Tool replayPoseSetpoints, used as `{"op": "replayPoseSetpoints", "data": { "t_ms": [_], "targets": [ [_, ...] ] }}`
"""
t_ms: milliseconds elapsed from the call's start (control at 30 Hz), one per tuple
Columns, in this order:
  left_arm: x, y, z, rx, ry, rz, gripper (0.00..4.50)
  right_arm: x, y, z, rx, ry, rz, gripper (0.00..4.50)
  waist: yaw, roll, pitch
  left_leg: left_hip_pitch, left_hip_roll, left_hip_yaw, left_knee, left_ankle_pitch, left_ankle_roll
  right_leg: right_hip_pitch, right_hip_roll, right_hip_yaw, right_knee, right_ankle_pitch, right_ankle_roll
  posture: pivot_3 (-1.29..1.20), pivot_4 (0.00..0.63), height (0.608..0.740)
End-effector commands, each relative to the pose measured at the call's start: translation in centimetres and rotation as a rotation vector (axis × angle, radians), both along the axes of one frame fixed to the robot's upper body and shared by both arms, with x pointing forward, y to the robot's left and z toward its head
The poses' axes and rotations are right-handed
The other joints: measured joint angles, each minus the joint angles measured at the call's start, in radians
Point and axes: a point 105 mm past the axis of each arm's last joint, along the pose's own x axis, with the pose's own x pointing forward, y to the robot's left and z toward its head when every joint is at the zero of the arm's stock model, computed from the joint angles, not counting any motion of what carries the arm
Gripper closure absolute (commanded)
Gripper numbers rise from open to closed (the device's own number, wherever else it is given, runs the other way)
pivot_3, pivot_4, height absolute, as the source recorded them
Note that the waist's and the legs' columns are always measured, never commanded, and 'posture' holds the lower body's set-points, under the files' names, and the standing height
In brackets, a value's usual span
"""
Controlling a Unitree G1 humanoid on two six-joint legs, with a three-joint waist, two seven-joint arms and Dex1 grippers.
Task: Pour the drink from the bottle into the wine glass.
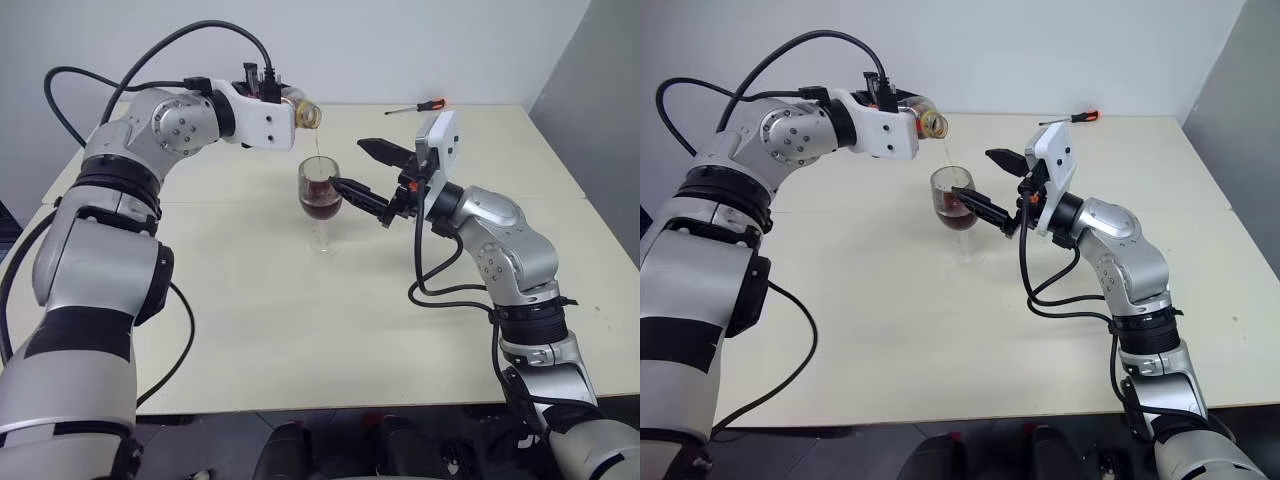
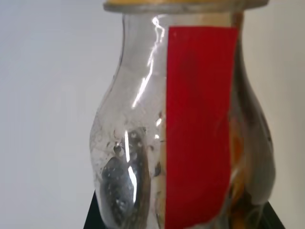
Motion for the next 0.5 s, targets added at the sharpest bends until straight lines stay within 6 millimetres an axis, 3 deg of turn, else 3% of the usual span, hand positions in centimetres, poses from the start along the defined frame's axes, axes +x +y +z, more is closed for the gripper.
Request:
{"op": "replayPoseSetpoints", "data": {
  "t_ms": [33,267,500],
  "targets": [
    [-0.3,0.2,1.6,-0.108,0.001,-0.011,3.36,-0.4,-0.2,1.9,0.015,-0.08,0.003,0.0,-0.001,0.0,0.0,0.0,0.0,0.0,0.0,0.0,0.0,0.0,0.0,0.0,0.0,0.0,0.0,0.0,0.15,0.74],
    [-0.3,0.5,2.7,-0.306,0.076,-0.027,3.36,-0.4,-0.1,1.9,0.018,-0.079,0.01,0.0,-0.001,0.0,0.0,0.0,0.0,0.0,0.0,0.0,0.0,-0.001,0.0,0.0,0.001,0.0,0.0,0.0,0.15,0.74],
    [0.1,2.1,2.8,-0.599,0.182,-0.022,3.36,-0.7,-0.1,1.9,0.017,-0.078,0.016,0.0,-0.002,0.0,0.0,0.0,0.0,0.0,0.0,0.0,0.0,-0.001,0.0,0.0,0.002,0.0,0.0,0.0,0.15,0.74]
  ]
}}
